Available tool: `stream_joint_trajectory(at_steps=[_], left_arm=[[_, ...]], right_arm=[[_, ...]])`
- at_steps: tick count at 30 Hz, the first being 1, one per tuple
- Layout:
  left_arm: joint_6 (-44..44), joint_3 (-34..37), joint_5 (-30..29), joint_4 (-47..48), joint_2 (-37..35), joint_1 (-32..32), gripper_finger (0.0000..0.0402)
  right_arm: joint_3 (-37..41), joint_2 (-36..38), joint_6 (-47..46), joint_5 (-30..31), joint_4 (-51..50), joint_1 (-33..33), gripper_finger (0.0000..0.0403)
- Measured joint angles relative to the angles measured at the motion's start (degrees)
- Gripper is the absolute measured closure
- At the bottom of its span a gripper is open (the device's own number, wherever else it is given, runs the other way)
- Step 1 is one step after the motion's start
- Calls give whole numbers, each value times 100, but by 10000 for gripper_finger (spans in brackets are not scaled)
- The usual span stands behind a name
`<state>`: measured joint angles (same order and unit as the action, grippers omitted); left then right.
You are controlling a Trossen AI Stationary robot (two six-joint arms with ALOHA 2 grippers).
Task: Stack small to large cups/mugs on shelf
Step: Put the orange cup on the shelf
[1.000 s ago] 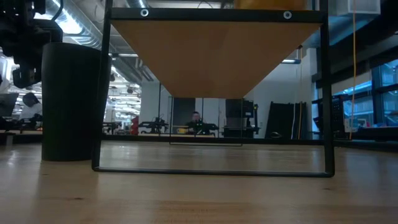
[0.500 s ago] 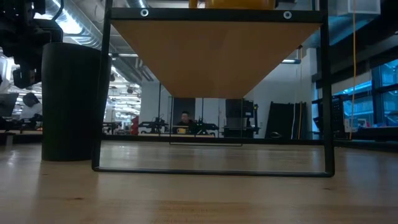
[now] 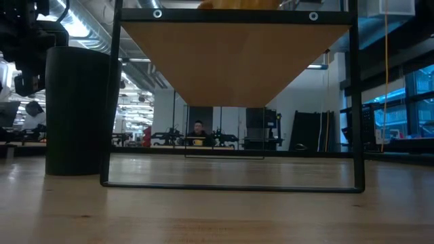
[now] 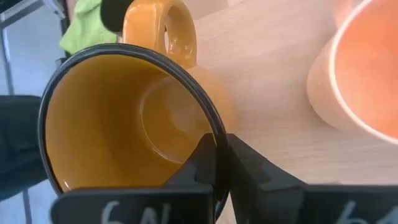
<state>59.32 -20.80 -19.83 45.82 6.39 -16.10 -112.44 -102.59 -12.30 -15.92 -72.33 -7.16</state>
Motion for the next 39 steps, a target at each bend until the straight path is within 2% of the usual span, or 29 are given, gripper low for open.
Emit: stream_joint_trajectory(at_steps=[11,15,25,39], left_arm=[[-150,2,-94,2,0,0,401],[-148,4,-95,2,0,0,401],[-144,4,-124,2,-2,0,401],[-146,4,-155,2,-2,0,401]], right_arm=[[0,-17,1285,-213,79,-218,383],[0,-63,1354,-202,351,-223,383],[5,-423,1425,-100,292,-223,381],[2,-408,1545,267,310,-245,366]])
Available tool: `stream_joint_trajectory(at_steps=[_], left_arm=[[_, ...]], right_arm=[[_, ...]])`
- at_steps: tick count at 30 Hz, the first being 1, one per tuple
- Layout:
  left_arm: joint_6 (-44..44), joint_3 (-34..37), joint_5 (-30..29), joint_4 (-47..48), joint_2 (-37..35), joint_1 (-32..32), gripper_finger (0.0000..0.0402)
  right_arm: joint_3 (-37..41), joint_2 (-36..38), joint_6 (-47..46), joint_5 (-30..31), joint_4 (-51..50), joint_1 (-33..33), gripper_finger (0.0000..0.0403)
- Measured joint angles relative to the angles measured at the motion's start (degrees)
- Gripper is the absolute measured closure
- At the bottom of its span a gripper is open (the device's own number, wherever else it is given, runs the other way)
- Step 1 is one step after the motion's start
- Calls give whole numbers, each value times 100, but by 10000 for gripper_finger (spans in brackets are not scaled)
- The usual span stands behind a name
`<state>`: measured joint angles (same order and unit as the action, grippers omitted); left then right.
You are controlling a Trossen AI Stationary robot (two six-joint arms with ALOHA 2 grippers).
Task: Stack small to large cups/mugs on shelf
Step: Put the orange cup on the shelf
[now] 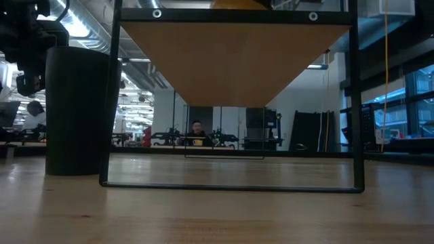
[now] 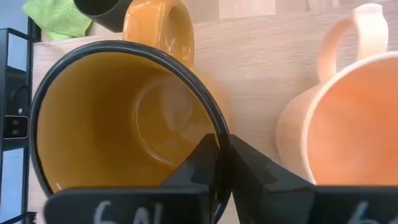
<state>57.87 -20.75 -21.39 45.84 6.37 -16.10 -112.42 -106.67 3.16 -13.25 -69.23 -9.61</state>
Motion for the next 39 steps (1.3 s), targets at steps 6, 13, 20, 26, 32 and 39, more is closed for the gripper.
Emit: stream_joint_trajectory(at_steps=[6,13,20,26,32,39], left_arm=[[0,0,0,2,0,0,401],[0,0,0,2,0,0,401],[0,0,2,2,0,0,401],[0,0,2,2,0,0,401],[4,0,4,2,0,0,401],[3,0,107,2,0,0,401]], right_arm=[[0,0,-94,-137,19,2,364],[1,2,-237,-161,19,2,363],[-259,2,-157,-151,8,9,354],[-510,26,-168,-130,48,6,296],[-358,26,-245,130,-231,6,262],[-347,17,-226,147,-76,9,261]])
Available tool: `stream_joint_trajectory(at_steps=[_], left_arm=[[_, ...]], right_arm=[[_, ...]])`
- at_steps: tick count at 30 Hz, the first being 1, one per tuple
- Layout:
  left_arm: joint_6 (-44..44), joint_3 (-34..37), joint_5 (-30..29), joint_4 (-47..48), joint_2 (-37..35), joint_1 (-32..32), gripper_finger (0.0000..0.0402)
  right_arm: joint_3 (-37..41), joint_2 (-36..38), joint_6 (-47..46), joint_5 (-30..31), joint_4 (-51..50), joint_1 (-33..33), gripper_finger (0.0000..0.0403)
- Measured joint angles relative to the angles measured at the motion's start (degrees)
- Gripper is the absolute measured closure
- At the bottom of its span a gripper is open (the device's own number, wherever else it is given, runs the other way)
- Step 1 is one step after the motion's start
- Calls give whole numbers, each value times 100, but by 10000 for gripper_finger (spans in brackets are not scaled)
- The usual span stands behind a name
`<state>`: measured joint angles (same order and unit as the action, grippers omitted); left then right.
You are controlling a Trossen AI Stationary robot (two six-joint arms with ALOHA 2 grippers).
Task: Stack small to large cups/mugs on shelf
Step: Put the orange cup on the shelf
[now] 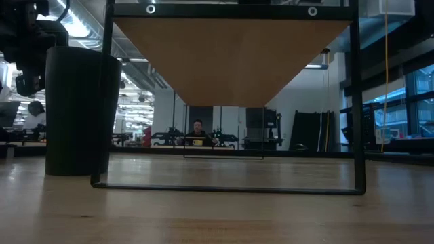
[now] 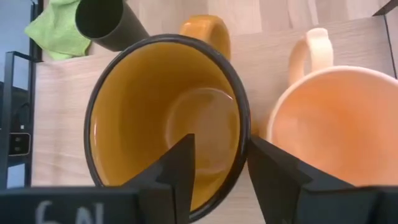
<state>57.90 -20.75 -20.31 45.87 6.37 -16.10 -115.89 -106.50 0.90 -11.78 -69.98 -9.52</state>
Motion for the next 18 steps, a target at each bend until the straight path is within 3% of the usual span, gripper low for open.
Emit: stream_joint_trajectory(at_steps=[6,18], left_arm=[[1,0,2,2,0,0,401],[23,0,6,2,0,-1,401]], right_arm=[[1,-2,110,21,-1,-4,273],[3,-2,242,-19,24,-48,389]])
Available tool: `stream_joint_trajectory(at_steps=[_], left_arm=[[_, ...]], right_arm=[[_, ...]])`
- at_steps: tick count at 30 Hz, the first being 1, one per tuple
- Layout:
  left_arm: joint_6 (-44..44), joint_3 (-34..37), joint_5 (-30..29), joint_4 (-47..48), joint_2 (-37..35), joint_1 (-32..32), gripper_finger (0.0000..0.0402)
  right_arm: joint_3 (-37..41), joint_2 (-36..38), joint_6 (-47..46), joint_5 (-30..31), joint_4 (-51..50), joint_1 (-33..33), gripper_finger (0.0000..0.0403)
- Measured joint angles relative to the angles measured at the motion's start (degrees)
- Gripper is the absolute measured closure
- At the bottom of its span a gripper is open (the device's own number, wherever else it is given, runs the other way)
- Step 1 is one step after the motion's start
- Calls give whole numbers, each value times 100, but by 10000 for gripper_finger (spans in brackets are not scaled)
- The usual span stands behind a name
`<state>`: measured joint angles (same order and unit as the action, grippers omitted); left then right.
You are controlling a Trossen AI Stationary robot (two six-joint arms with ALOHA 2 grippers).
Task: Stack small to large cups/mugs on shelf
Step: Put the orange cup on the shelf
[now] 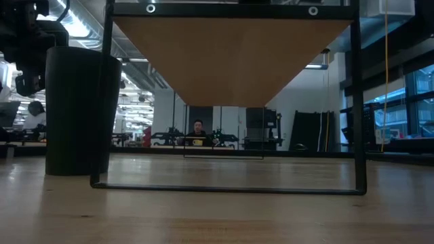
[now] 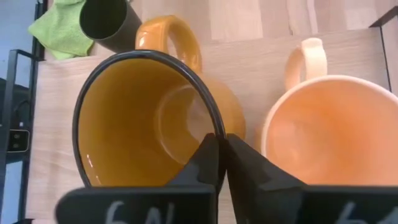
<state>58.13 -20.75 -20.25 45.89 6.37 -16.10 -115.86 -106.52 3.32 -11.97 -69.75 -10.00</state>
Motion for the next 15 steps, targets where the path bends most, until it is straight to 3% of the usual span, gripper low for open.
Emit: stream_joint_trajectory(at_steps=[8,15], left_arm=[[26,0,0,0,0,1,401],[31,0,0,0,0,1,401]], right_arm=[[-1,0,-5,40,-51,-4,374],[-4,2,-53,-134,-218,-11,388]])
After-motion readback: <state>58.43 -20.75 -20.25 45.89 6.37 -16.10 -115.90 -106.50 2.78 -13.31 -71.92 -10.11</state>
